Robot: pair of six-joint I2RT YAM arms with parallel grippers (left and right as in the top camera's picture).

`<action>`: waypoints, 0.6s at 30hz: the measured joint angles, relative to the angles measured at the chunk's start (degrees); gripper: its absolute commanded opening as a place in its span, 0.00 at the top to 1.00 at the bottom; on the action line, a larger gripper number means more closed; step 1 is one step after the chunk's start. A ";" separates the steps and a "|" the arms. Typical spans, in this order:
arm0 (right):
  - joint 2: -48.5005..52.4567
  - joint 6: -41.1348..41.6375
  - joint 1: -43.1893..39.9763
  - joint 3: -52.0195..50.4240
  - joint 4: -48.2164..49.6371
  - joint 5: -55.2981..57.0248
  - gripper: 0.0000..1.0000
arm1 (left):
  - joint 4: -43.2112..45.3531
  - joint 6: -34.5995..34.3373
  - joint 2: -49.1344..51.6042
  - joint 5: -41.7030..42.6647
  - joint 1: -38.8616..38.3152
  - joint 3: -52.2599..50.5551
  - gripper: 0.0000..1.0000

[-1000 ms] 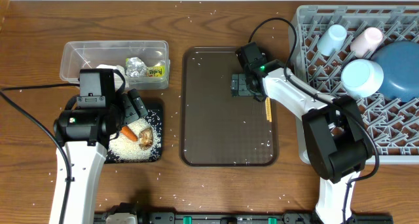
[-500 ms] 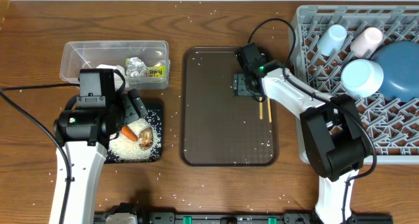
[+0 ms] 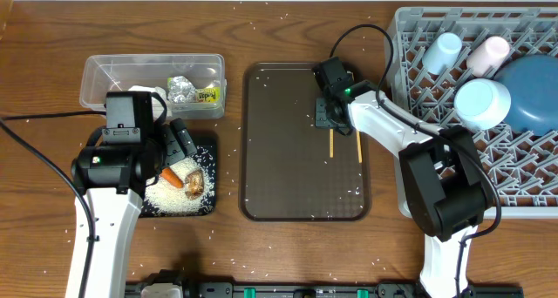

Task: Sort waste into correct bins and load items into the dishwasher rack
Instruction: 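Lower the right gripper and close on the wooden chopstick, then lift the chopstick and carry it right into the dish rack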

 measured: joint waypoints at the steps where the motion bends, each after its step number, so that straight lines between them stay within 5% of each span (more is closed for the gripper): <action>1: 0.00 0.00 0.00 0.00 0.00 0.00 0.99 | 0.00 0.00 0.00 0.00 0.00 0.00 0.02; 18: -8.20 -4.39 -1.07 -0.52 -4.35 -5.40 0.99 | 0.00 0.00 0.02 0.00 0.00 0.00 0.02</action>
